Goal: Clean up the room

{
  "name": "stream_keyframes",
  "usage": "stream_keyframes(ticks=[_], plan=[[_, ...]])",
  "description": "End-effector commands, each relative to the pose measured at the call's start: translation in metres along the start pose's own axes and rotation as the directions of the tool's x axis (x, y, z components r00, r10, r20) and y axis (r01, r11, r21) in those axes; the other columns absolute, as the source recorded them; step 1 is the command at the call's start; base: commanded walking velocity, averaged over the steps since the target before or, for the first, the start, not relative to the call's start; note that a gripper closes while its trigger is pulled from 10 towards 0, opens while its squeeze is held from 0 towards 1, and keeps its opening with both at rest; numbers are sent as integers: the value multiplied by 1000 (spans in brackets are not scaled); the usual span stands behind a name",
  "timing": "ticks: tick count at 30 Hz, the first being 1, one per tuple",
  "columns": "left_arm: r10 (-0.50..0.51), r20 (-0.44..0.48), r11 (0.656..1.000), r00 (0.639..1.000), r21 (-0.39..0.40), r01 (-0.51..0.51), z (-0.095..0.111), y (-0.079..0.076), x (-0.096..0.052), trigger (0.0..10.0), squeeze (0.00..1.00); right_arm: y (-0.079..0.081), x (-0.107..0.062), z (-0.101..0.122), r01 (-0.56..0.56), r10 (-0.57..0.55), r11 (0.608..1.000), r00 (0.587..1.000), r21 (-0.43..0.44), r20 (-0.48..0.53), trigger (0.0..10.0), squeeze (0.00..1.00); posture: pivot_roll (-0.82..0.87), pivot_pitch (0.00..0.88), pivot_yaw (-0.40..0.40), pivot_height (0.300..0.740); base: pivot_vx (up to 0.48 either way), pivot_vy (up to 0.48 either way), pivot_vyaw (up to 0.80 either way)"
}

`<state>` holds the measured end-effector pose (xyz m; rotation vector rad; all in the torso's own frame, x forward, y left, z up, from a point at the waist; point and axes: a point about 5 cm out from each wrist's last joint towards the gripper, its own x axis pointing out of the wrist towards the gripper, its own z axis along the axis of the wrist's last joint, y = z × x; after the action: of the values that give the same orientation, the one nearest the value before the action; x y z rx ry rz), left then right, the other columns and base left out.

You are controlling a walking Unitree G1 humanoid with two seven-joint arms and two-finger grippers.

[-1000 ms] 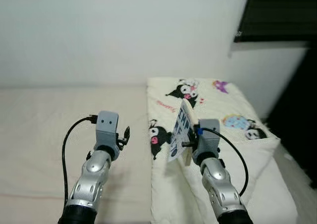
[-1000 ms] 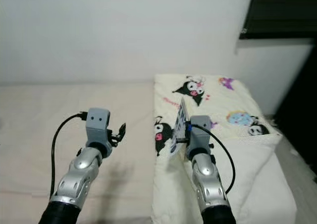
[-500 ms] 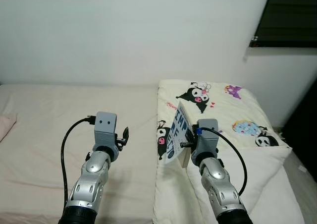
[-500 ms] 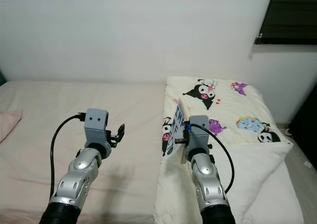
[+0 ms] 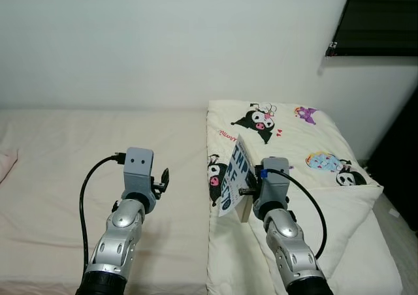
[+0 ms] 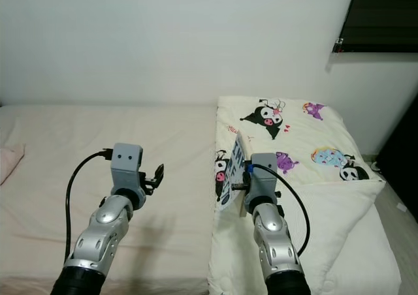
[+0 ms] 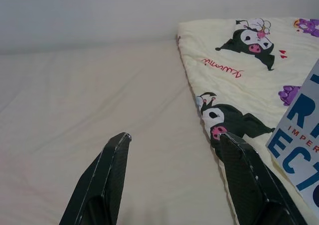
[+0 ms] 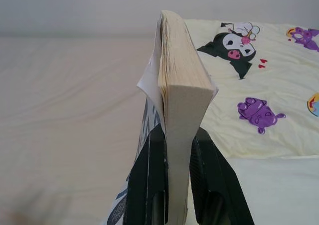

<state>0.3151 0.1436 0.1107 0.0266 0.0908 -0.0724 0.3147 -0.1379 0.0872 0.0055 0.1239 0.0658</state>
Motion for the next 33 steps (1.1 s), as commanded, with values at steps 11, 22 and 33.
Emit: stream_keyframes(ticks=[11, 22, 33], plan=[[-24, 6, 1000, 1000, 9, 24, 2, 0, 1, 10000, 0, -1, 0, 5, 0, -1, 1000, 1000, 20, 27, 10000, 0, -1, 4, -32, 740, 0, 22, 0], [-20, 9, 1000, 1000, 1, 20, 2, 0, 1, 10000, 0, 0, 0, 6, -6, 6, 1000, 1000, 23, 29, 10000, 0, -1, 4, -35, 740, 0, 448, 0], [-19, 10, 1000, 1000, 0, 19, 2, 0, 0, 10000, 0, -1, 0, 6, -9, 8, 1000, 1000, 23, 28, 10000, 0, -2, 6, -38, 740, 0, 475, 0]])
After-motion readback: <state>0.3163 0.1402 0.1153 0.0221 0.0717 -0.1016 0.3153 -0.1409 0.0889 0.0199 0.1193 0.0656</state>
